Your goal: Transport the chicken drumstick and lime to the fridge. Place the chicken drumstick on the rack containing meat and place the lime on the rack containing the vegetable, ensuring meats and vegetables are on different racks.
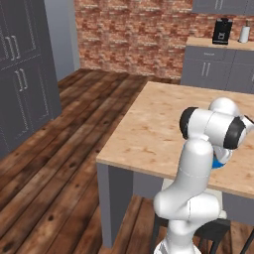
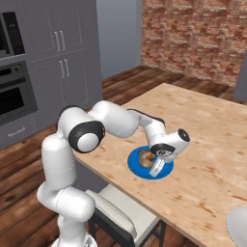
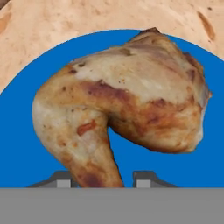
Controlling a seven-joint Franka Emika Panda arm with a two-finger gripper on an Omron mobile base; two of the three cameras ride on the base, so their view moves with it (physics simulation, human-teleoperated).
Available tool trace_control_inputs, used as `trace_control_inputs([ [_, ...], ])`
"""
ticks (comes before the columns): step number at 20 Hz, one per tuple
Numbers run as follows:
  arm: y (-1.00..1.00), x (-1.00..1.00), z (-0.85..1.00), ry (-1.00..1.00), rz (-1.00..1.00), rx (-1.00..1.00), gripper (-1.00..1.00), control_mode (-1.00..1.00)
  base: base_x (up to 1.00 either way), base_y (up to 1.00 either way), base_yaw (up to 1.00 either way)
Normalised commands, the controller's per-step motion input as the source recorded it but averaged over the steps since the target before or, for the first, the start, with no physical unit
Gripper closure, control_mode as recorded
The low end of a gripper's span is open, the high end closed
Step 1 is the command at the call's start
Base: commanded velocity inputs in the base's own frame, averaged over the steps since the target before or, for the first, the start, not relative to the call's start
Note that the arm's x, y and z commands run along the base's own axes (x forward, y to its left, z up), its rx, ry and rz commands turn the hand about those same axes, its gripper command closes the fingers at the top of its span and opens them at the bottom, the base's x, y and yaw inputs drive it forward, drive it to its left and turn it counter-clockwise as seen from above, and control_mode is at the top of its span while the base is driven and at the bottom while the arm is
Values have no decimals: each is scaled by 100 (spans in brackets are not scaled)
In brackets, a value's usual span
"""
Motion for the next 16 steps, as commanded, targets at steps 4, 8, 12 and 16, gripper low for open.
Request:
trace_control_inputs([
  [4,0,-56,36,-19,0,0,100,-100,0,0,0],
  [8,11,-92,97,-21,0,-5,100,-100,0,0,0],
  [12,46,-100,85,-21,1,-14,100,-100,0,0,0],
  [16,91,-66,44,-25,-13,-35,100,-100,0,0,0],
])
